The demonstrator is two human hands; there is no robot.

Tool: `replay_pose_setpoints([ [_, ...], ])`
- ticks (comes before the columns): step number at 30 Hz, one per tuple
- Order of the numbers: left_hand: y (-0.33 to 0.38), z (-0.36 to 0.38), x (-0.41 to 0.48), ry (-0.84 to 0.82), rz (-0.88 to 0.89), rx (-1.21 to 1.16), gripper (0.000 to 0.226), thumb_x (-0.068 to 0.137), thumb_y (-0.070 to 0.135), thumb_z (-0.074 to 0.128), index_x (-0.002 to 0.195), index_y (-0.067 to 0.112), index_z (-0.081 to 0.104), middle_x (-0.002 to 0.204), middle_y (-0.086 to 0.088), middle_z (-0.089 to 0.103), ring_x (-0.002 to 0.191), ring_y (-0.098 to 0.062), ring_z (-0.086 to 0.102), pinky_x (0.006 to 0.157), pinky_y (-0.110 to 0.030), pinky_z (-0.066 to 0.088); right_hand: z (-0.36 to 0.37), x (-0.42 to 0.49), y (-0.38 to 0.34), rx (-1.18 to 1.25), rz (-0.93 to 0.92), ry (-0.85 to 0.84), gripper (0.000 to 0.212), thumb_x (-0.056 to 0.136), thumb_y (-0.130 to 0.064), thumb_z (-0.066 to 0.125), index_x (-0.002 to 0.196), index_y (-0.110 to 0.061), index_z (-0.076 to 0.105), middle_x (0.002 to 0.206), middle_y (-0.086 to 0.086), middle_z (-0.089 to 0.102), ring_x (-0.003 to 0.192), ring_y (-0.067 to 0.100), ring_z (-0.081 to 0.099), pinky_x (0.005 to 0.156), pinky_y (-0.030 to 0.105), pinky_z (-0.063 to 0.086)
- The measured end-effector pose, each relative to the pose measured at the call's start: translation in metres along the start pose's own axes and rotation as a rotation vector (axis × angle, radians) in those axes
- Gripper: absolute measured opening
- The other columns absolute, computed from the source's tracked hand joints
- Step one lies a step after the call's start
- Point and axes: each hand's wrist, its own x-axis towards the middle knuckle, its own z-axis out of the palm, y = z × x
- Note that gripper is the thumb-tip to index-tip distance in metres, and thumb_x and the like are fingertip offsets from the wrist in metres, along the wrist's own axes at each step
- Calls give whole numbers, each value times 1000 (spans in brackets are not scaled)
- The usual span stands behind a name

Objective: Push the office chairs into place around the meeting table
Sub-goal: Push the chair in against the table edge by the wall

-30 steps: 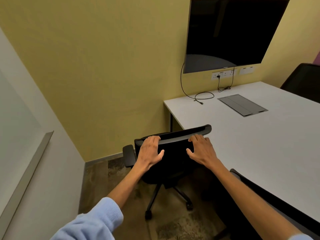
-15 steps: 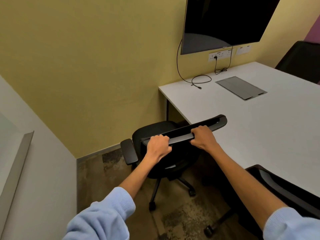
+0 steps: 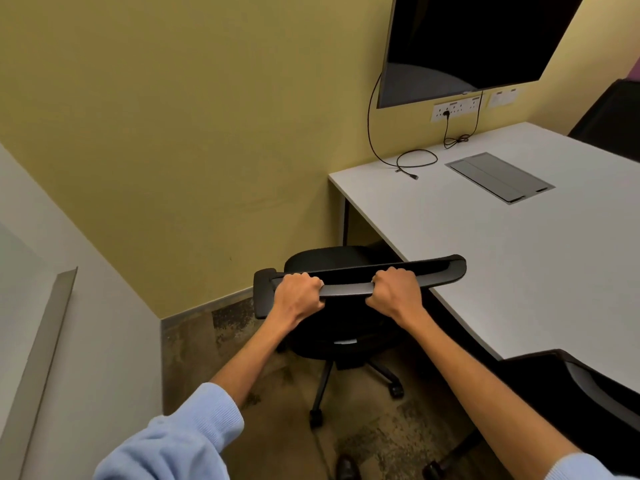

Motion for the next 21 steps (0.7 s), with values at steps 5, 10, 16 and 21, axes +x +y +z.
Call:
replay_pose_setpoints([
  [5, -51, -1, 6, -22, 63, -6, 15, 64, 26, 56, 61, 14, 65, 53, -4, 63, 51, -26, 60, 47, -29, 38, 2, 6, -44, 28, 22, 10, 24, 60, -25, 55, 46, -18, 37, 40, -4, 33, 36, 17, 32, 44, 24, 27],
  [10, -102, -1, 17, 3, 135, -5, 11, 61, 25, 60, 61, 16, 66, 51, -3, 64, 49, -25, 62, 48, -25, 33, 12, 24, -86, -7, 87, 31, 20, 68, -30, 55, 56, -17, 46, 47, -5, 36, 42, 18, 35, 47, 27, 27],
  [16, -164, 3, 40, -86, 222, -15, 11, 61, 25, 59, 62, 16, 65, 55, -4, 66, 54, -26, 62, 51, -30, 44, 19, 52, -140, -11, 196, 39, 18, 70, -29, 57, 59, -17, 49, 50, -5, 39, 47, 19, 39, 48, 27, 30],
  [21, -211, 4, 65, -151, 281, 1, 18, 55, 27, 52, 60, 13, 64, 54, -6, 63, 53, -26, 59, 50, -31, 44, 19, 76, -181, 40, 270, 31, 16, 75, -27, 54, 61, -19, 50, 51, -4, 46, 47, 18, 45, 49, 26, 36],
])
